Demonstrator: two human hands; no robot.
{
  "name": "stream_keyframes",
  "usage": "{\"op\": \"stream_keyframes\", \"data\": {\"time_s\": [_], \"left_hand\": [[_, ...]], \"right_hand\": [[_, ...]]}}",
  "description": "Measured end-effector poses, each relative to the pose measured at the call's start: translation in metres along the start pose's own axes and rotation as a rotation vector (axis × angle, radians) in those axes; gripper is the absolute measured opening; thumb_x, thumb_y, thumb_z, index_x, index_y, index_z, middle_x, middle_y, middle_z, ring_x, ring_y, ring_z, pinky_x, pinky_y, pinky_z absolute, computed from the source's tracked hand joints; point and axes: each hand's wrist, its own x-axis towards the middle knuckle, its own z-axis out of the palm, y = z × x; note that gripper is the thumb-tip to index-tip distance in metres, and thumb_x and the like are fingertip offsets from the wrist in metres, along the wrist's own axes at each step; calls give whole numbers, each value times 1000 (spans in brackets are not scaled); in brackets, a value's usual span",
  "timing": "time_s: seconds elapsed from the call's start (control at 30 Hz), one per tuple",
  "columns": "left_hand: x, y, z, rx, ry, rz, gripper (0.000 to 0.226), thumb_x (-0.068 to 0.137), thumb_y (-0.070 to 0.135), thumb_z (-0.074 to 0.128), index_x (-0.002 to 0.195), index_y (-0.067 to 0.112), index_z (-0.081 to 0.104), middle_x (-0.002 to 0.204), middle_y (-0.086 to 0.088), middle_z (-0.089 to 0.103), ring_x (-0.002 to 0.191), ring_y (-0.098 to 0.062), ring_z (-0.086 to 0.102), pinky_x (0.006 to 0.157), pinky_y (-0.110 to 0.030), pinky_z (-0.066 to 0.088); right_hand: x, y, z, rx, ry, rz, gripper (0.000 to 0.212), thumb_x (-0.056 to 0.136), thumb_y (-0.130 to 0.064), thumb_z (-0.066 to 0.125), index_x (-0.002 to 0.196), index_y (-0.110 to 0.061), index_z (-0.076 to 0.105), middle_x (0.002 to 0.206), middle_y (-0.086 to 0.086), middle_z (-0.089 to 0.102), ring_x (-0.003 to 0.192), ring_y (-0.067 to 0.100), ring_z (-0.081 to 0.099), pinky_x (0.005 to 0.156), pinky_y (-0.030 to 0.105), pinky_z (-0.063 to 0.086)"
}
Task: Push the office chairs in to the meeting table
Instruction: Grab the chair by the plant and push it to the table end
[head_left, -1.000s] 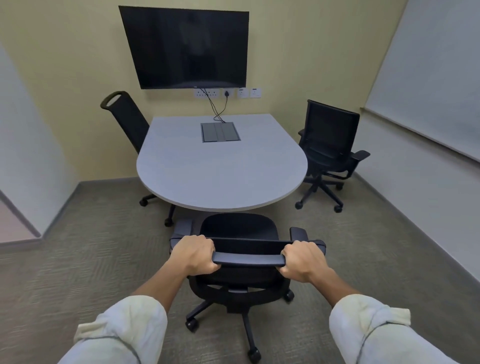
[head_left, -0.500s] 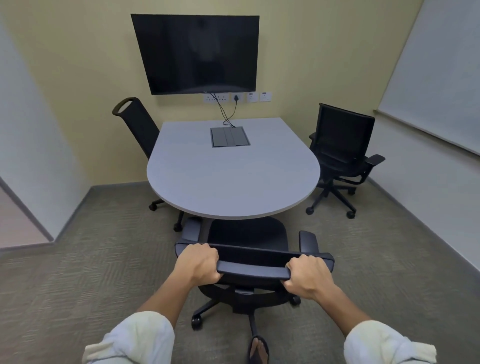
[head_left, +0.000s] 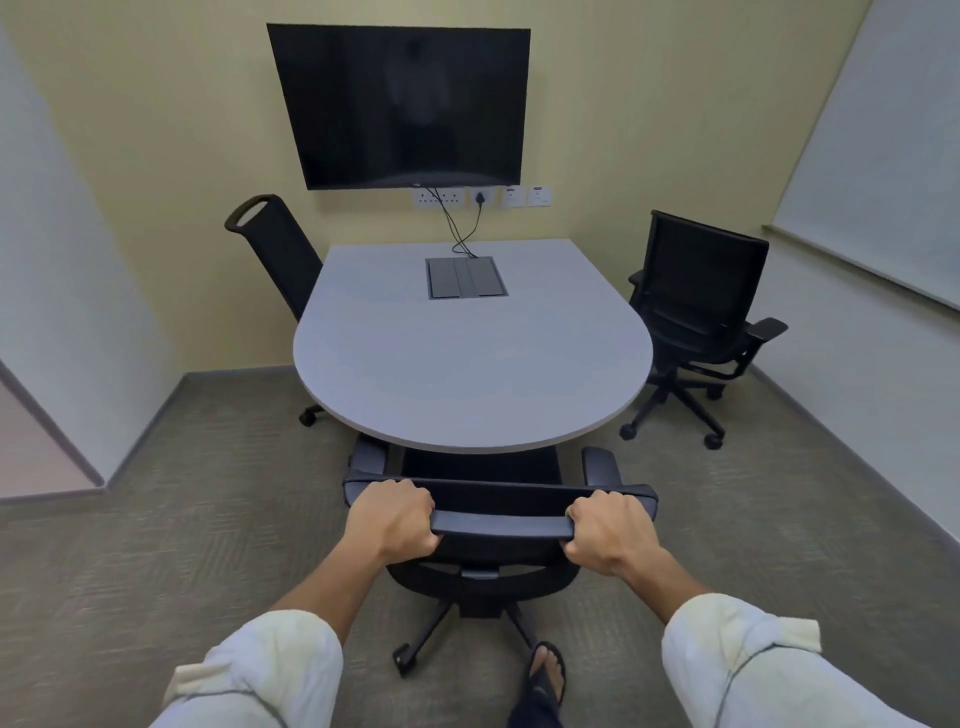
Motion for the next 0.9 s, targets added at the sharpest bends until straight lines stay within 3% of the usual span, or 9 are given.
{"op": "stream_keyframes", "data": {"time_s": [0.3,0.47,0.9], "left_hand": [[40,-38,-1,18,14,-10,27,66,47,48,60,22,57,51,8,50,46,-16,47,47,-30,36],[66,-41,-5,-5,28,8,23,68,46,49,61,24,52,53,8,42,52,-22,47,53,-33,38],[107,-32,-8,-22,63,-8,24,70,43,51,60,23,58,51,7,50,44,-17,45,45,-30,31]], "right_hand": [[54,-7,-11,-25,-28,-12,9,66,-35,53,68,-27,57,61,-6,52,58,22,53,53,32,38],[86,6,-13,-65,-52,-24,8,65,-35,51,69,-29,53,62,-5,48,59,23,48,55,33,37],[129,45,-14,-103,-70,-59,16,63,-41,48,56,-27,45,54,-6,46,55,22,50,53,34,39]]}}
